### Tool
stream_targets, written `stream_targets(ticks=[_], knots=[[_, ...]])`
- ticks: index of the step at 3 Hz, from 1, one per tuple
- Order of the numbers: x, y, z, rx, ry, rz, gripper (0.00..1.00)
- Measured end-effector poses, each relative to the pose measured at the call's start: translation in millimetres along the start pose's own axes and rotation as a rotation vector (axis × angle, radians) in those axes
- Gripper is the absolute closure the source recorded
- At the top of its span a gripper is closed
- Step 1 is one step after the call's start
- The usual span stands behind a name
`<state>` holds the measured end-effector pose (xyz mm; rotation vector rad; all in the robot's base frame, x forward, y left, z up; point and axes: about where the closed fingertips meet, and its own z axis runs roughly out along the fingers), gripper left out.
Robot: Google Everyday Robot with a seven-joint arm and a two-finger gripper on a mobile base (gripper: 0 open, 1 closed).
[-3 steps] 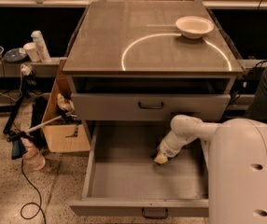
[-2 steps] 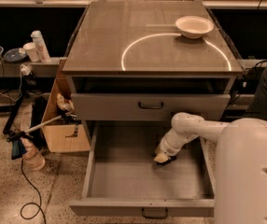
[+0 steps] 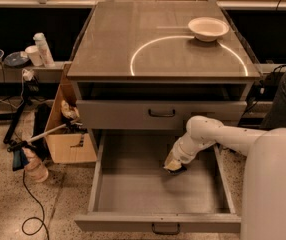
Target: Pick rxbar chocolate from middle drawer and place on counter
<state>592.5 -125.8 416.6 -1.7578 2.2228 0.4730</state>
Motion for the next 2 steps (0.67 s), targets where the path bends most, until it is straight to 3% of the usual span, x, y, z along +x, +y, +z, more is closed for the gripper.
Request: stream_targets(ticks=[2], knots=[[-7.5, 5.5, -27.8, 0.014, -0.019, -0.023, 1.0]])
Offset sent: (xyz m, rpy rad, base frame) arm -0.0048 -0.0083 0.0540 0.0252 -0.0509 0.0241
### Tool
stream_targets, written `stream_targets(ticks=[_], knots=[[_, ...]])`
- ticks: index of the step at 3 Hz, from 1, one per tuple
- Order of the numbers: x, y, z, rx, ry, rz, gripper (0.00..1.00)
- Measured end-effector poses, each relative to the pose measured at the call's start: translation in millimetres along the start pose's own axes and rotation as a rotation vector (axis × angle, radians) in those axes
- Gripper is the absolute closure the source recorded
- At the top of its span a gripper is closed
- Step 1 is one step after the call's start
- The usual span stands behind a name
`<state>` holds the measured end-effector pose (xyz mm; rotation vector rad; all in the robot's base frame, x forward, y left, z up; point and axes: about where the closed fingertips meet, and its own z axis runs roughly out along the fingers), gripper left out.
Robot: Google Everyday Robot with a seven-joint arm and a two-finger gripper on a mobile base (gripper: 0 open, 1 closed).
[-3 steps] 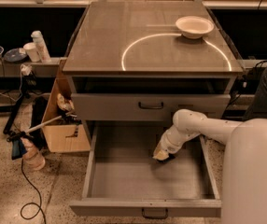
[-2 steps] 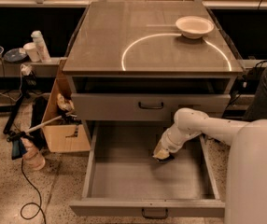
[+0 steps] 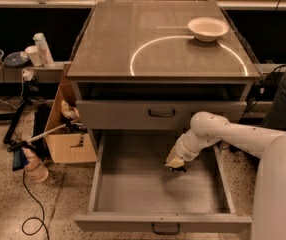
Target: Pick rxbar chocolate from middle drawer and place on counter
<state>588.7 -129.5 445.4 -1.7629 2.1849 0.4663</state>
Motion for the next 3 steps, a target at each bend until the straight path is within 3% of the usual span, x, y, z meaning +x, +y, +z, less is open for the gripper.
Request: stream_targets(ticks=[2, 3], knots=[[-2.4, 27.4, -41.6, -0.064, -0.13, -0.066, 1.0], [-3.3, 41.9, -64.1, -0.119, -0.251, -0.116, 1.0]])
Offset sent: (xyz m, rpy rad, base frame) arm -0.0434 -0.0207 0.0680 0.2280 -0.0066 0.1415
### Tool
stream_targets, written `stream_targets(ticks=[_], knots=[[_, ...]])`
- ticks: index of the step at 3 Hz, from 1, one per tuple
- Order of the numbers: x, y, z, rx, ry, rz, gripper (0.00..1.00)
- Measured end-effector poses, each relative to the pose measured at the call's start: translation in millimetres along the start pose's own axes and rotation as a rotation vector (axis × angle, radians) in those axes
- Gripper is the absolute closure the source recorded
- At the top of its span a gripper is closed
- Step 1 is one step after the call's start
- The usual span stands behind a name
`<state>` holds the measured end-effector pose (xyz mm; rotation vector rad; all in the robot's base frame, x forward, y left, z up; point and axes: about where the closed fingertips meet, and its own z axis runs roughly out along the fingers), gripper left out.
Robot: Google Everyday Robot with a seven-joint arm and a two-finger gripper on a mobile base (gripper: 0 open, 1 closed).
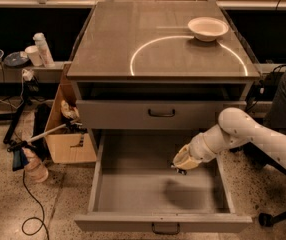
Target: Pick rxbar chocolate from middle drawer and place on counter
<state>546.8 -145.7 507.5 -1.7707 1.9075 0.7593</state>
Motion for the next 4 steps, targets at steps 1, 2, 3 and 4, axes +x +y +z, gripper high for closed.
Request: stream_targets(ticks=[1, 2, 3, 4], knots=[[-14.3, 12.0, -22.3, -0.053, -0.091, -0.073, 1.0], [-33.6, 15.6, -45.6, -0.071, -0.142, -0.15, 1.0], [-69.4, 13.4, -82.0, -0.044, -0.131, -0.217, 1.0], [-69.4, 13.5, -82.0, -0.044, -0.131, -0.217, 1.0]])
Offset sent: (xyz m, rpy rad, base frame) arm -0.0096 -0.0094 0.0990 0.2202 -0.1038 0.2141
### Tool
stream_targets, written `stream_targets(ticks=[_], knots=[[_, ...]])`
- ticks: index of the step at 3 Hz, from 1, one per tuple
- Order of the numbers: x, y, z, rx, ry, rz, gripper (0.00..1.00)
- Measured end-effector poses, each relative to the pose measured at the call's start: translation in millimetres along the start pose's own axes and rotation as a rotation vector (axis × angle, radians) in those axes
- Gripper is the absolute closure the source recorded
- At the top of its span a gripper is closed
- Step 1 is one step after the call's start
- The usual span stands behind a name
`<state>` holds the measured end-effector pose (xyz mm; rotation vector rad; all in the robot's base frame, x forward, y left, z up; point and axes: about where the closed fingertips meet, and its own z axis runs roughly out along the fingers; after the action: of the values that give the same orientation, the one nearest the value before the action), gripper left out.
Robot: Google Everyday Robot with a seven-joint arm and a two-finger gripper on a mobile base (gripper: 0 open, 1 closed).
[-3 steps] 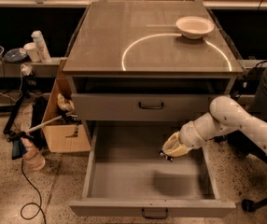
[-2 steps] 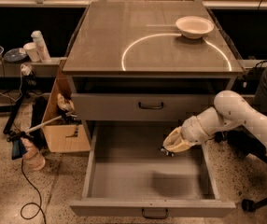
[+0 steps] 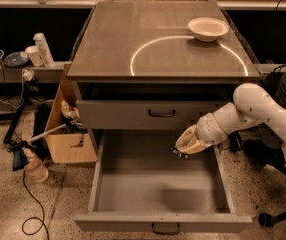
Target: Pick rxbar chocolate from middle drawer and place on counter
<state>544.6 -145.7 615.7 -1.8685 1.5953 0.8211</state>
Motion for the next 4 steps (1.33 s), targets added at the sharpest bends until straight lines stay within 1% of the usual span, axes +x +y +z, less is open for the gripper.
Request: stream_targets(ticks=[1, 2, 3, 4], knots=[[-6.5, -3.6, 2.6, -0.011, -0.003, -0.016, 1.0], [-27.0, -16.2, -4.3, -0.017, 0.011, -0.047, 1.0], [-58.0, -25.4, -17.1, -0.011, 0.031, -0.099, 1.0], [-82.2, -31.2, -27.5, -0.014, 0.049, -0.137, 1.0]])
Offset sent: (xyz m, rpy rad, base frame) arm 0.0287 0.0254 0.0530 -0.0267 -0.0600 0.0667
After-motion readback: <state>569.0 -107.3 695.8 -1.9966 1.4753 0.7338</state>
